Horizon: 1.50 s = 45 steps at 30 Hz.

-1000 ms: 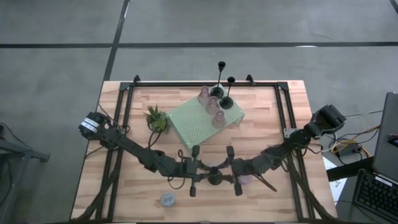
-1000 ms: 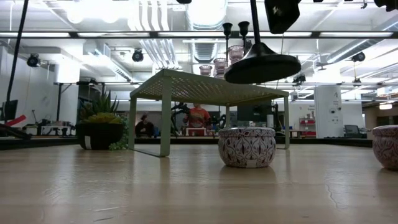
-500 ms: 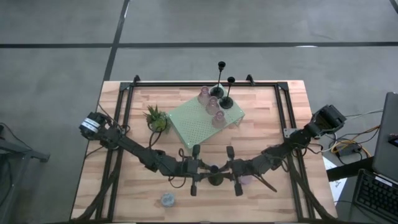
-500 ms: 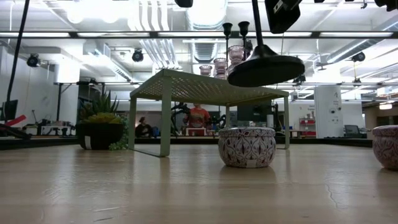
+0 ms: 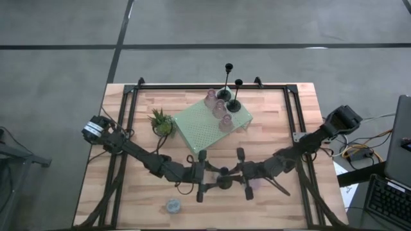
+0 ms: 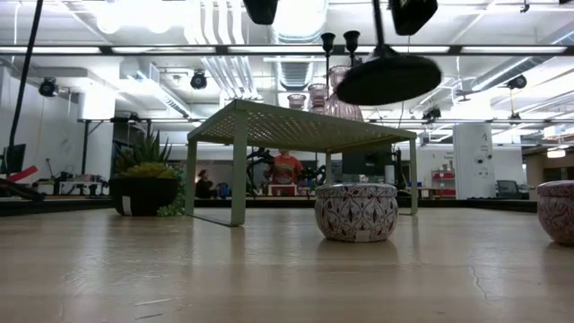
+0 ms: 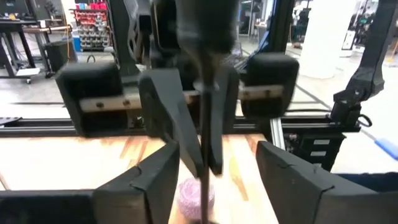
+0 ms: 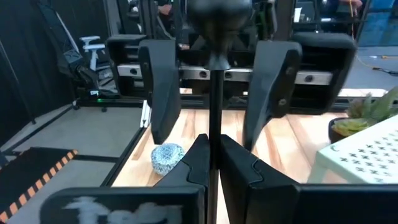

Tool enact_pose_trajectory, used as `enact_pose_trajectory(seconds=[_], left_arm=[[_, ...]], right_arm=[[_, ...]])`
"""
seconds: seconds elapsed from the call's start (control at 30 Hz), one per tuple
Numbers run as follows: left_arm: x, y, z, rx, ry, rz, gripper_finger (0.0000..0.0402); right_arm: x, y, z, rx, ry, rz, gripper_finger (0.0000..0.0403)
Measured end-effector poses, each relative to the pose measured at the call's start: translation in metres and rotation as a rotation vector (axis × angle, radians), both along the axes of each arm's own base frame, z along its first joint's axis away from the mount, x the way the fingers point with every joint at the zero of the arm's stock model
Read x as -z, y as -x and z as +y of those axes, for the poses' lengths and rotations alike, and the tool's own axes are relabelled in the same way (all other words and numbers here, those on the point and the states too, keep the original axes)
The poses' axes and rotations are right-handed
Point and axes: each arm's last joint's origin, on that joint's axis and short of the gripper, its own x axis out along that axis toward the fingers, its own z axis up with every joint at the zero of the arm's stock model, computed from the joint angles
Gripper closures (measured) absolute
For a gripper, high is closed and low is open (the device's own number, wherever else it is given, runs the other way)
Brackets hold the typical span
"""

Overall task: Pick & Place candle stick holders
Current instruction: Put the black candle holder on the shelf aligned with the other black candle holder

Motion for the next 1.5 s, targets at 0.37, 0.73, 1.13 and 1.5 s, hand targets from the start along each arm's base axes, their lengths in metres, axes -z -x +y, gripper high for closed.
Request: enact_pose_trajectory(seconds=[0.37, 0.73, 1.13, 1.5], left_arm=[[-0.005, 0.001, 0.001, -0.004, -0.035, -0.018, 0.0172], [-0.005, 0.001, 0.001, -0.005, -0.018, -0.016, 0.0172], [-0.005, 0.001, 0.001, -0.005, -0.011, -0.016, 0.0172], [-0.005, 0.001, 0.001, -0.005, -0.011, -0.015, 0.0172]], right_arm=[[-0.03, 0.026, -0.017, 0.08, 0.017, 0.047, 0.039], [-0.052, 0.052, -0.038, 0.237, 0.105, 0.057, 0.039], [-0.071, 0.086, -0.062, 0.377, 0.173, -0.006, 0.039], [-0.067, 0.103, -0.1, 0.631, 0.198, -0.055, 0.039]])
